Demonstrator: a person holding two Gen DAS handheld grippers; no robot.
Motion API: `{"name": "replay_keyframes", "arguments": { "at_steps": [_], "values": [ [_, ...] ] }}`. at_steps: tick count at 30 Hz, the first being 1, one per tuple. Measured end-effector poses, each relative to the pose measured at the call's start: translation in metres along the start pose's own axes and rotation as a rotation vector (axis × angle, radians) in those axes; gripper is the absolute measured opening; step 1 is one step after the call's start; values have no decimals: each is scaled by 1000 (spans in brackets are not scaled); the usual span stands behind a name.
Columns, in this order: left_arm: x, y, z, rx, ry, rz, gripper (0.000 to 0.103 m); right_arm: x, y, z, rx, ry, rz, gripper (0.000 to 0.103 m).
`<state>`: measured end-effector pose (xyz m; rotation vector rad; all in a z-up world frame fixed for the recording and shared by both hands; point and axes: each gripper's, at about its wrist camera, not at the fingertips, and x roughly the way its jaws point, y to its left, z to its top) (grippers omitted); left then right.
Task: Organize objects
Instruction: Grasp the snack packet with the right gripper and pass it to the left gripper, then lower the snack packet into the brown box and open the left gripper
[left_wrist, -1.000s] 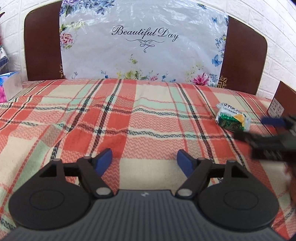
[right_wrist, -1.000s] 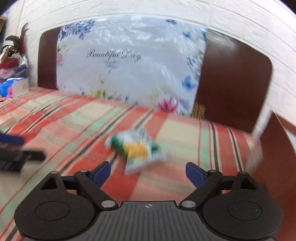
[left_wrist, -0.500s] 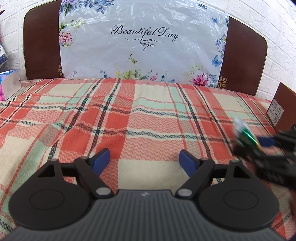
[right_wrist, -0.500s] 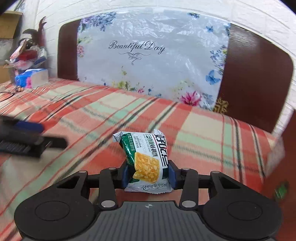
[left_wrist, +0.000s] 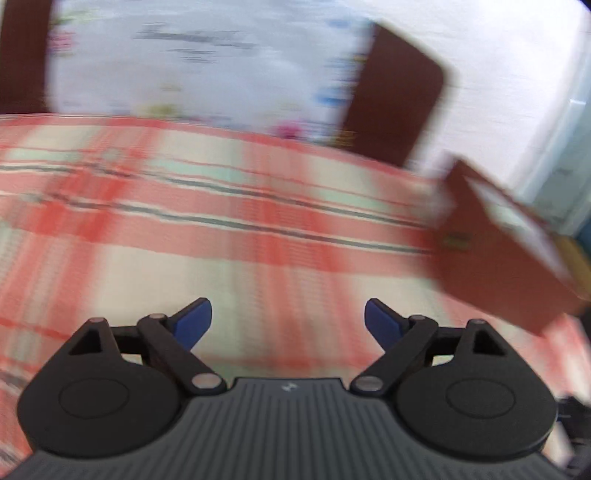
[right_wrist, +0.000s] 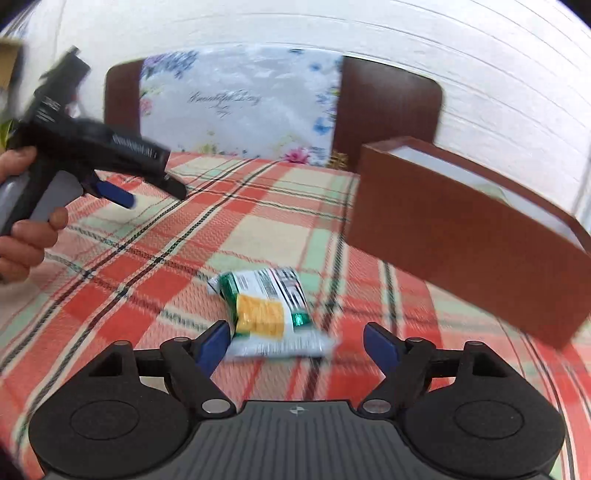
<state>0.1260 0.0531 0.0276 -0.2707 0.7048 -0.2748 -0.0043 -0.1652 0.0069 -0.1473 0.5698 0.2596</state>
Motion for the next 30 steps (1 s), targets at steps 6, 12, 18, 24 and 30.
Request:
{"name": "replay_keyframes", "arguments": {
  "at_steps": [6,12,18,24,30],
  "values": [
    [6,-71,-21,168,107,-177,89,6,3,-3,12,27,25,79],
    [31,-80,-41,172,243,-193,68,33,3,8,29,48,58,75],
    [32,-85,-30,119,275,-248,38,38,-4,14,73,-6,67,43],
    [13,-135,6,212,177,-303,36,14,-27,37,76,-172,-58,40],
    [25,-196,57,309,70,-375,36,15,-84,80,85,-297,-168,40]
  ]
}}
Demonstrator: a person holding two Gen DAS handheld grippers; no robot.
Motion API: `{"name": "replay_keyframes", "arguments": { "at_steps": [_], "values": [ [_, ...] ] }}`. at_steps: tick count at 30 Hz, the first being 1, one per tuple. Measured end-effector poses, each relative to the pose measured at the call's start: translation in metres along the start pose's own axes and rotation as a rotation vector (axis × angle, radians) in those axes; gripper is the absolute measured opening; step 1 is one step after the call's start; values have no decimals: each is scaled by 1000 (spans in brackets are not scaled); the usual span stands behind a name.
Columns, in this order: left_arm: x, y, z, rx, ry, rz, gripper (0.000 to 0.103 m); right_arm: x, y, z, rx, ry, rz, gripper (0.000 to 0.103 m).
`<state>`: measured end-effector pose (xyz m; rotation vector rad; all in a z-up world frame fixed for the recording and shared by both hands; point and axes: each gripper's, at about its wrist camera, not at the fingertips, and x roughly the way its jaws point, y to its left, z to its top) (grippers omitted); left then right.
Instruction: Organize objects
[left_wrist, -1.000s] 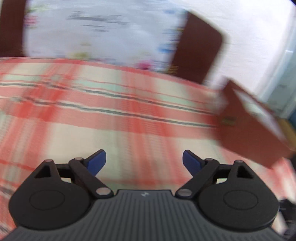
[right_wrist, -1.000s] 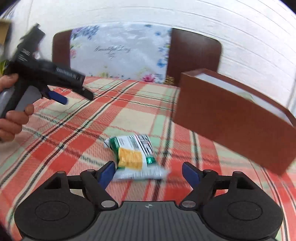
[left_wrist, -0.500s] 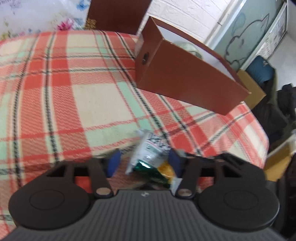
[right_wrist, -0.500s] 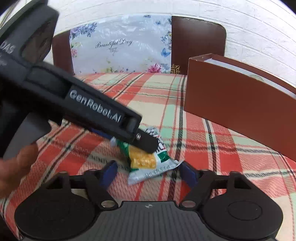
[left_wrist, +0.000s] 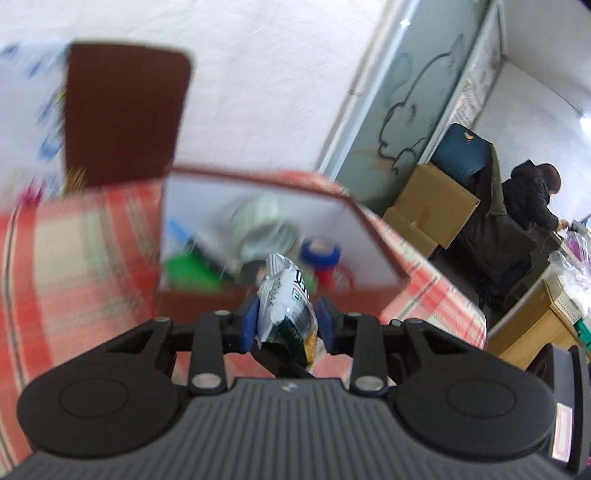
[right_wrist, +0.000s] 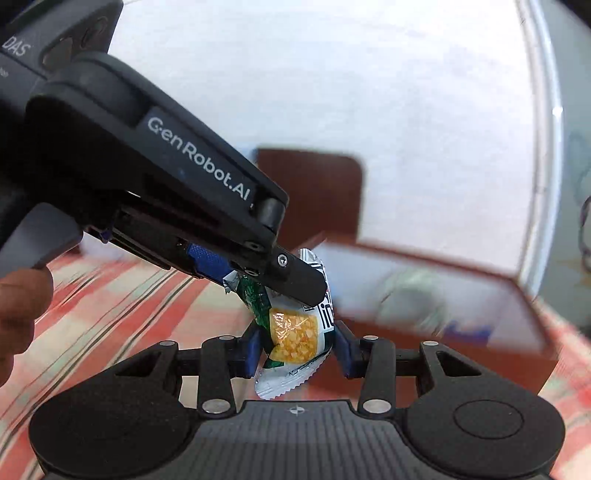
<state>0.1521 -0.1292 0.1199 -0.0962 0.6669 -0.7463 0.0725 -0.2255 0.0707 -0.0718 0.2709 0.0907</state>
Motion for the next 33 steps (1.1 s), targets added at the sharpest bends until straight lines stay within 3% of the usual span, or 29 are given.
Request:
{"name": "replay_keyframes", "arguments": {
  "at_steps": [3,8,11,13,17,23,33],
  "values": [
    [31,-8,22,32,0,-4,36,22,-25,8,8,-6,-40,40],
    [86,-15,40,69,73,20,37,61,-59,5,43,18,-108,41],
    [110,-11,44,107,86,143,59,88,-72,0,55,76,-144,75],
    [118,-3,44,111,114,226,59,89,-78,-1,104,76,-131,74],
    [108,-2,39,121,107,266,66,76,-75,-5,145,49,-131,73],
    [79,-26,31,201,69,366,67,56,-75,-3,209,11,-149,75],
    [30,-44,0,217,42,441,69,-30,-51,-18,294,10,-141,78]
  ]
}}
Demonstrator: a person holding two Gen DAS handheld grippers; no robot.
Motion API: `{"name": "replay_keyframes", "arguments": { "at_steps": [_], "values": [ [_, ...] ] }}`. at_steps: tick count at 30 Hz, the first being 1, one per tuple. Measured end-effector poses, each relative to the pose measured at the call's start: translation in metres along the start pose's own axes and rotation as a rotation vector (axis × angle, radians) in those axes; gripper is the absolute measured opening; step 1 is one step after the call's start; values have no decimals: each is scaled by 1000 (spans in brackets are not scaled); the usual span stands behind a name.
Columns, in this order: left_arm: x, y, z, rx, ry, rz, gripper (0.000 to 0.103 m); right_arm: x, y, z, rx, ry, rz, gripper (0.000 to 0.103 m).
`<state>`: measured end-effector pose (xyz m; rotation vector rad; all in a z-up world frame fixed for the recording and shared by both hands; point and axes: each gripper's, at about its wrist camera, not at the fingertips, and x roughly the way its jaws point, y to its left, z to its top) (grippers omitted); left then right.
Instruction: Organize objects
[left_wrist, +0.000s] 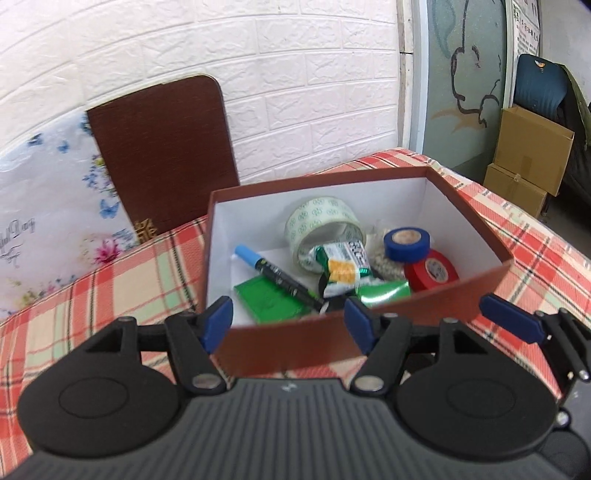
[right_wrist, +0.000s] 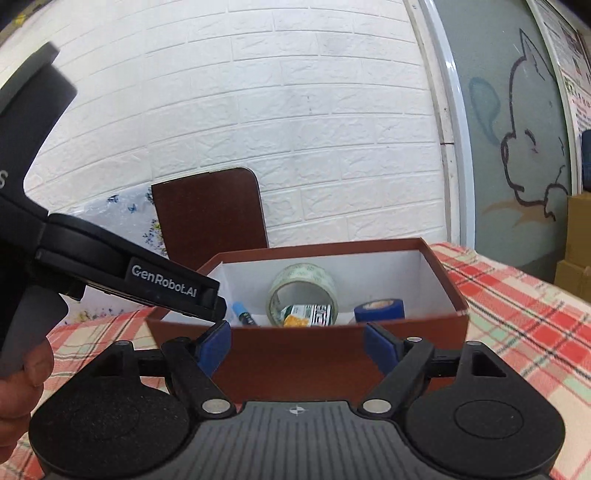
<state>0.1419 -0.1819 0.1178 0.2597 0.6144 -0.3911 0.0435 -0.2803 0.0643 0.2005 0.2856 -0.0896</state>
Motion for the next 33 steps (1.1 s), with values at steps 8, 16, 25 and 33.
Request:
{"name": "replay_keyframes", "arguments": {
  "at_steps": [8,16,25,33],
  "values": [
    [-37,8,-28,-29,-19,44,79,-42,1,-11,53,45,24,78],
    [-76,7,-49,-33,-80,102,98,-86,7,-6,116,23,50,86],
    [-122,-5,-70,-47,-145,181,103,-139,7,-3,190,-7,48,102],
    [-169,-25,-91,-39,-245,317,103,-177,14,-19,161,-7,69,102]
  ]
}}
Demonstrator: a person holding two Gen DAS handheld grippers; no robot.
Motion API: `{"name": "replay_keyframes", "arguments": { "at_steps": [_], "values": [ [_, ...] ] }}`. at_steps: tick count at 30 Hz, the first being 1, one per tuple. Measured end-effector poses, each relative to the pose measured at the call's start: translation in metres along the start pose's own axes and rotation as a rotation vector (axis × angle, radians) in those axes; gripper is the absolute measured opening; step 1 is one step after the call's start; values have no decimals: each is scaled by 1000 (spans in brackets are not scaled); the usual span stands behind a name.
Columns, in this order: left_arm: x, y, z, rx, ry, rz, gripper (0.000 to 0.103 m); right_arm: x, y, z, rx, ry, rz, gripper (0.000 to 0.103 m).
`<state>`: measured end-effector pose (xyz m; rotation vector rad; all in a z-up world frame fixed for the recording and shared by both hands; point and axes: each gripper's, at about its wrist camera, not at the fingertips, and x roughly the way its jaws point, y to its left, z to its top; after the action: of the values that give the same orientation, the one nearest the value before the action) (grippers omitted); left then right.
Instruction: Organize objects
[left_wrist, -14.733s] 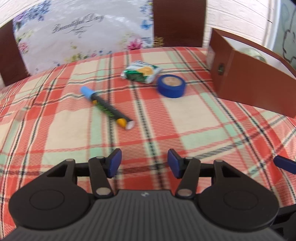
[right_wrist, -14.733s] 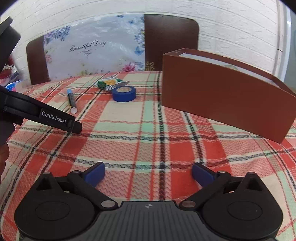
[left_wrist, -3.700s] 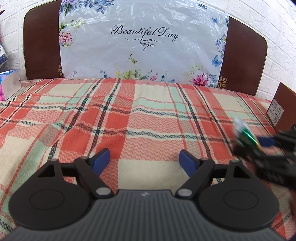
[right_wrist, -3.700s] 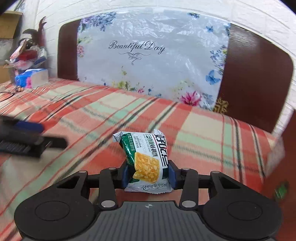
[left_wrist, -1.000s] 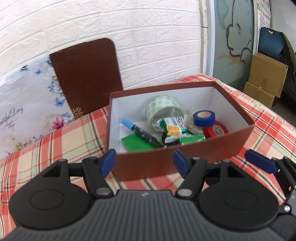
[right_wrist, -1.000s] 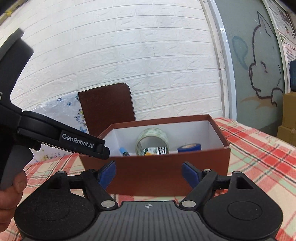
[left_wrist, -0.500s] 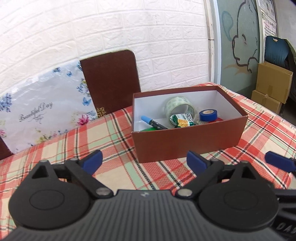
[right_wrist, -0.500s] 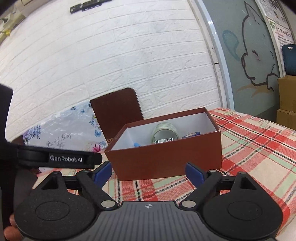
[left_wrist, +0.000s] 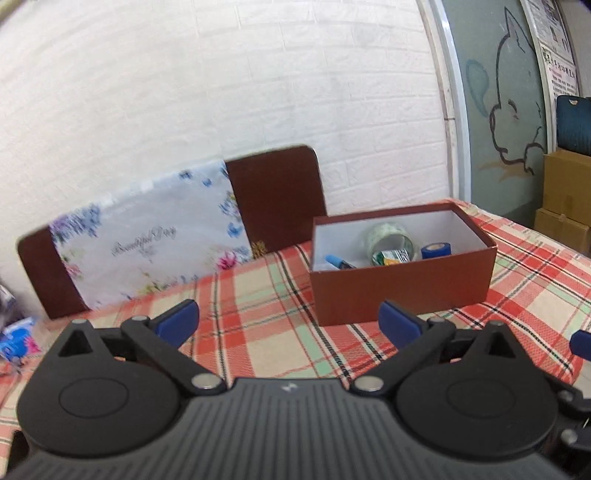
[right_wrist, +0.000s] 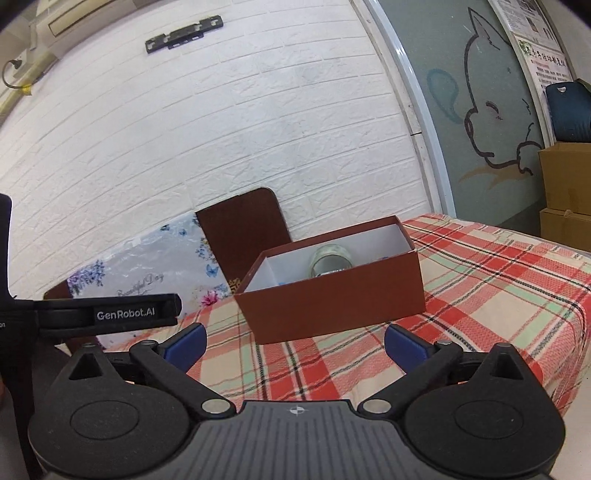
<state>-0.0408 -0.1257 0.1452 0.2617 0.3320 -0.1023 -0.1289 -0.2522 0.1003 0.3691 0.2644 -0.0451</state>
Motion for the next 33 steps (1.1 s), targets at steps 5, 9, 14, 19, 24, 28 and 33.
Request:
{"name": "replay_keyframes", "arguments": {
  "at_steps": [5,9,14,19,24,28,33],
  "values": [
    [-35,-4,2,-4,-42,-22,103,-28,3,-4,-19,-77,2,102],
    [-50,-9,7,5,-60,-58,103,-35,2,-4,-28,-110,-23,102],
    [-54,-21,8,28,-70,-82,103,-35,-10,-5,7,-130,-41,102],
    [-54,-26,0,40,-33,-70,103,-31,-19,-5,24,-97,-25,102],
    [-52,-23,-6,10,10,-76,103,-29,-19,-5,-4,-59,-20,102],
    [-57,-17,-9,-10,14,-61,103,-32,-18,-6,-6,-62,-11,102],
    [-58,-10,-12,-26,16,-41,103,-31,-14,-8,-15,-45,-4,102]
  ]
}}
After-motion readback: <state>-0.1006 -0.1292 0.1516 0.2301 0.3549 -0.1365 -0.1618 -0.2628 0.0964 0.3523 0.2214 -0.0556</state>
